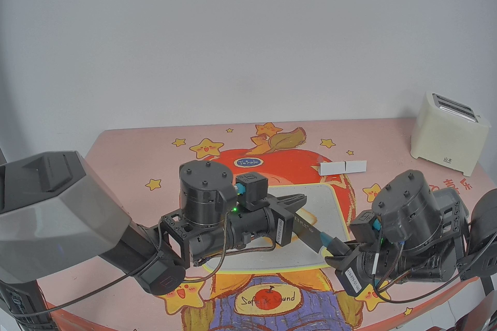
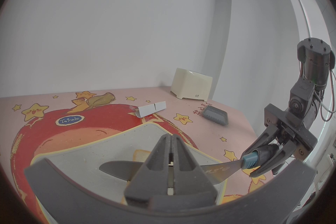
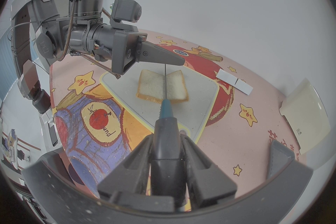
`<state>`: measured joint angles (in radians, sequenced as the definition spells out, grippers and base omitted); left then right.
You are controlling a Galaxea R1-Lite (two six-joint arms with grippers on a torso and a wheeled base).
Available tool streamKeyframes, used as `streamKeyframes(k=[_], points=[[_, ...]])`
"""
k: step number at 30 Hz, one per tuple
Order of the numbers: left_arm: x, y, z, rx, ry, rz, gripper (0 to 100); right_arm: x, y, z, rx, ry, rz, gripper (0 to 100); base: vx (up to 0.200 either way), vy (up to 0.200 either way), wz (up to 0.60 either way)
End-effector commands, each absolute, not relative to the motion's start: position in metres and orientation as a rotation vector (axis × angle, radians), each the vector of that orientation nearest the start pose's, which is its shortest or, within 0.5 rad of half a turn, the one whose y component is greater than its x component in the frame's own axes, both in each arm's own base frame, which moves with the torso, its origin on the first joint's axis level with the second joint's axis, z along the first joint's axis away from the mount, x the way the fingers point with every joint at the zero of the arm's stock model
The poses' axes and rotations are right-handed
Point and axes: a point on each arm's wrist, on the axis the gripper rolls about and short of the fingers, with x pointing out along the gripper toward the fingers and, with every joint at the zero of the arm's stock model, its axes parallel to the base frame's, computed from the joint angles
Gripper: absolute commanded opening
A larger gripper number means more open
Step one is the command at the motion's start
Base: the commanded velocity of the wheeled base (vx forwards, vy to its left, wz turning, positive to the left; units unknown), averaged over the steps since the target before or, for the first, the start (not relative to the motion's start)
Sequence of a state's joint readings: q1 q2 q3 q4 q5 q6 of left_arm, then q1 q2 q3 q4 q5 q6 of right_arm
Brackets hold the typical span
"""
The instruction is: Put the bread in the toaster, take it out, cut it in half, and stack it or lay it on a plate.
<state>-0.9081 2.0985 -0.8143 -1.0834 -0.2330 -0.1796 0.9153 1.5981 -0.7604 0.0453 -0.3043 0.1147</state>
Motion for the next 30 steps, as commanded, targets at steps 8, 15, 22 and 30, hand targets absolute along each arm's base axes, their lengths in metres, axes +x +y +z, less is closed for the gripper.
streamKeyframes(k=[8, 15, 22, 30], points=[[0.225, -0.297, 0.092, -0.088, 0.304, -1.114, 0, 0.145, 0.177, 0.149, -0.395, 0.745, 0.53, 0, 0.0, 0.0, 0.0], [0.225, -0.297, 0.092, -0.088, 0.304, -1.114, 0, 0.145, 0.176, 0.145, -0.399, 0.755, 0.527, 0, 0.0, 0.0, 0.0], [0.225, -0.297, 0.091, -0.087, 0.306, -1.114, 0, 0.155, 0.188, 0.143, -0.403, 0.761, 0.526, 0, 0.0, 0.0, 0.0], [0.224, -0.296, 0.09, -0.086, 0.311, -1.114, 0, 0.162, 0.199, 0.142, -0.403, 0.762, 0.526, 0, 0.0, 0.0, 0.0]])
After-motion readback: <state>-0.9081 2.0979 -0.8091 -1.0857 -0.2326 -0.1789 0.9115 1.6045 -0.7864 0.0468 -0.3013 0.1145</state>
